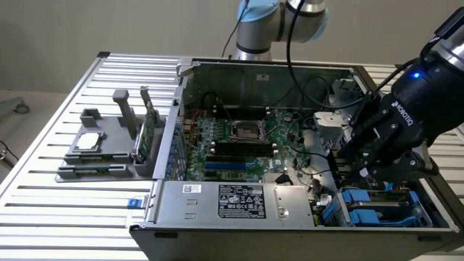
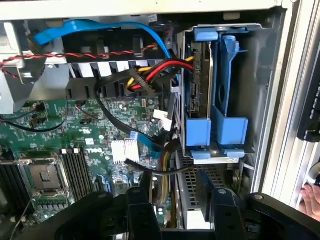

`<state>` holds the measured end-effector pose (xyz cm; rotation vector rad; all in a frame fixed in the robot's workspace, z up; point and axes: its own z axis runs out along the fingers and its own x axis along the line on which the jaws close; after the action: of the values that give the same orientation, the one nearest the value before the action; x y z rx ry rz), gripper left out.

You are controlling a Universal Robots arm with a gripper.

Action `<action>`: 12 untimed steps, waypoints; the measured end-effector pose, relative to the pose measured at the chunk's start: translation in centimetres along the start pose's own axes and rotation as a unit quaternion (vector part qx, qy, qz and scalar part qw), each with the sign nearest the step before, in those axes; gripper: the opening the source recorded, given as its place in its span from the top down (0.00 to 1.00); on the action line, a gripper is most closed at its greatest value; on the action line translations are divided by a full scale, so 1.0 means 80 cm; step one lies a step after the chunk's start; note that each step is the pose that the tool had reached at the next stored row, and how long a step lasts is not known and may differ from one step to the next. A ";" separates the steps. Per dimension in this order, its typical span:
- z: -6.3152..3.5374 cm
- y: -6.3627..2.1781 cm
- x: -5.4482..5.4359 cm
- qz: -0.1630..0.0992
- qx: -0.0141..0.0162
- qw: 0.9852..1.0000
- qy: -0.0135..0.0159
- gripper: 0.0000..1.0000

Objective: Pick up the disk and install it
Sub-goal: 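Insert the second disk wire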

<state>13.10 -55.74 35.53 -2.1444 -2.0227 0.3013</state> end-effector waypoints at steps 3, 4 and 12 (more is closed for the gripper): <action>-0.001 -0.001 0.011 0.000 -0.020 1.000 0.001 0.52; -0.001 -0.001 0.015 0.000 -0.026 1.000 0.001 0.52; -0.005 -0.008 0.018 0.002 -0.068 0.998 -0.001 0.52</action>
<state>12.67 -54.28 36.06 -2.2274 -2.0976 0.1712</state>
